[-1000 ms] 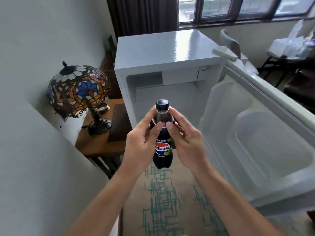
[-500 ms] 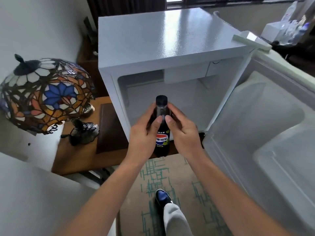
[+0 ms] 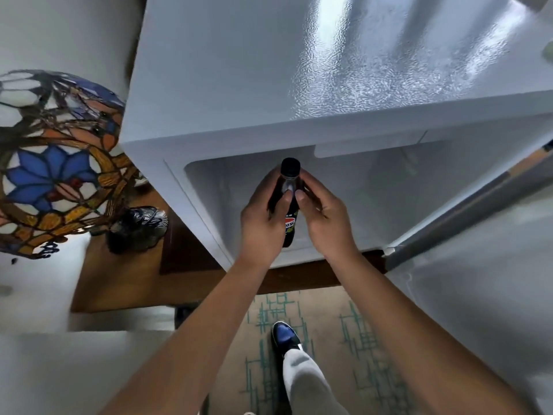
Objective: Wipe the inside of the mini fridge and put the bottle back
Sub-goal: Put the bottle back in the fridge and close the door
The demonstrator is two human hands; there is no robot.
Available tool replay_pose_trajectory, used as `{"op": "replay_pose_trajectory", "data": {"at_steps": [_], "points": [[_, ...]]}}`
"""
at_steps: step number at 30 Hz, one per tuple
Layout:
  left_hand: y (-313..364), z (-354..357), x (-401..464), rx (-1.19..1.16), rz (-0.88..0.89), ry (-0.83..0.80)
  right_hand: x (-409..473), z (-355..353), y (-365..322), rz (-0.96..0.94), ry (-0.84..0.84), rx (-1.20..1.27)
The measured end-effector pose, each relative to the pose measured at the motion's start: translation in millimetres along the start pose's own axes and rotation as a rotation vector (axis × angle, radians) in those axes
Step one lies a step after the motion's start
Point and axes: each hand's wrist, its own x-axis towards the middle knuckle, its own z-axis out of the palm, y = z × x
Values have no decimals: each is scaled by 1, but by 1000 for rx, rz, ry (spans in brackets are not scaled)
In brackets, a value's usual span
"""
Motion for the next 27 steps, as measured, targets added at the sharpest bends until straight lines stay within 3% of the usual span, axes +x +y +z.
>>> {"op": "replay_pose_trajectory", "data": {"at_steps": [27], "points": [[-52, 33, 14, -47, 3, -74, 15, -1, 44, 45, 107, -85]]}}
